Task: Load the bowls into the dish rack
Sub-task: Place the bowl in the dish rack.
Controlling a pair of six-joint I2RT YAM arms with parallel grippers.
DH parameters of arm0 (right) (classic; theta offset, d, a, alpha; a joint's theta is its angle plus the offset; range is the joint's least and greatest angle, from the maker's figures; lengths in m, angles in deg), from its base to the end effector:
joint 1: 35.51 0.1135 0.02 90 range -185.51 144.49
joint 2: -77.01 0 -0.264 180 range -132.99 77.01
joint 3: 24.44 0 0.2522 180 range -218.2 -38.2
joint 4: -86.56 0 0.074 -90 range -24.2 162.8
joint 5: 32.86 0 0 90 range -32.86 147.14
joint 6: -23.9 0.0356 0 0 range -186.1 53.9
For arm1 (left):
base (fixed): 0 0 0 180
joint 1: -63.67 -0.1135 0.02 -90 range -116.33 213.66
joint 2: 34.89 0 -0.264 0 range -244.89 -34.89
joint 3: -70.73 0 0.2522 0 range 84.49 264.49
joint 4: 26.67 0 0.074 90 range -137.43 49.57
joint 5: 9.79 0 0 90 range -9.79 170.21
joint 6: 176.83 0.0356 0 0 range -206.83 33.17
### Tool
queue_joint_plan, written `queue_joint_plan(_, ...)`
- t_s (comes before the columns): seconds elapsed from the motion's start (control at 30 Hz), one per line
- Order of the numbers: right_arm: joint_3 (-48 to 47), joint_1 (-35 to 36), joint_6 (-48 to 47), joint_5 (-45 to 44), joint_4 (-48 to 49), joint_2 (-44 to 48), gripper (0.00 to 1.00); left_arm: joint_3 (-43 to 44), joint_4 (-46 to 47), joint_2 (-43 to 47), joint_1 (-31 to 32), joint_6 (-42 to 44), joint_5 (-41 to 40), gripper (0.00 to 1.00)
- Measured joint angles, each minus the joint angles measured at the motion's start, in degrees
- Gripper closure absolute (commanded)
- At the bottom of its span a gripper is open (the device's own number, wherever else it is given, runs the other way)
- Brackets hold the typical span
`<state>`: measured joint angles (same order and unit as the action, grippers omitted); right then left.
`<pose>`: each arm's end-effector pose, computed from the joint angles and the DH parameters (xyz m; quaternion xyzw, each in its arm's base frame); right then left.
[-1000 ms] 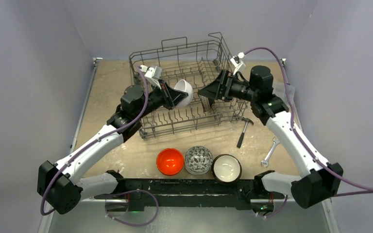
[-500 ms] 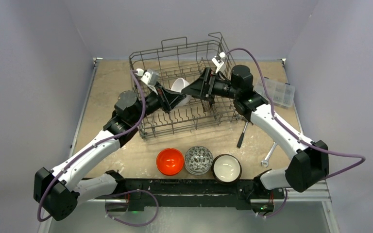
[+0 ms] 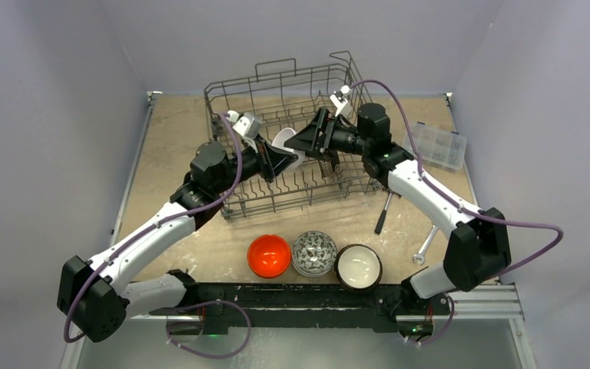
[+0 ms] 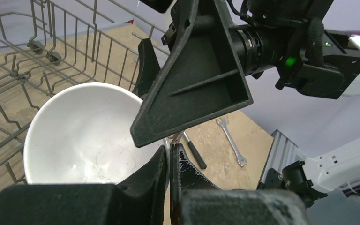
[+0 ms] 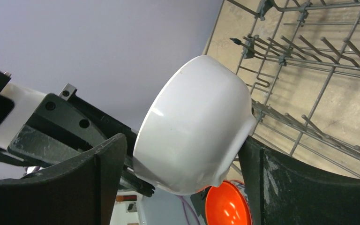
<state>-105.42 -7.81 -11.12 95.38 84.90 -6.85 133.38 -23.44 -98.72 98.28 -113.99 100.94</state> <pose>0.2955 0.1800 0.3552 -0.0523 0.7269 0.6041 0.3224 0.2093 -0.1597 0.3491 0.1736 0.6732 -0.4706 0.5434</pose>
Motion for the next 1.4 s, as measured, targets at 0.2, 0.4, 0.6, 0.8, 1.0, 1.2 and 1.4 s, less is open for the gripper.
queue_joint_plan(0.2, 0.0, -0.1, -0.5, -0.1, -0.3, -3.3, 0.49, 1.0, -3.7, -2.8, 0.0, 3.5, -0.3, 1.0)
queue_joint_plan(0.4, 0.0, 0.0, -1.1, 0.2, -1.0, -4.6, 1.0, 1.2, -6.1, -3.6, 0.0, 5.6, -1.2, 1.0)
queue_joint_plan(0.6, -0.6, 0.0, -2.6, -0.8, -2.7, -4.6, 1.0, 1.8, -7.8, -3.7, 0.1, 5.7, -1.8, 0.71)
queue_joint_plan(0.8, -2.8, -1.2, -7.3, -3.5, -7.7, -4.6, 1.0, 6.1, -13.5, -4.9, 0.0, 5.1, -4.9, 0.18)
queue_joint_plan(1.0, -7.7, -3.4, -13.6, -9.5, -16.0, -4.6, 1.0, 9.2, -19.3, -5.3, -0.5, 3.8, -8.5, 0.01)
queue_joint_plan(1.2, -17.4, -2.3, -20.7, -16.8, -24.9, -5.8, 1.0, 9.9, -25.6, -4.5, -6.7, 2.5, -12.1, 0.01)
queue_joint_plan(1.4, -24.0, 1.2, -25.9, -24.8, -31.9, -8.4, 1.0, 10.5, -31.9, -3.0, -18.8, 2.8, -14.0, 0.01)
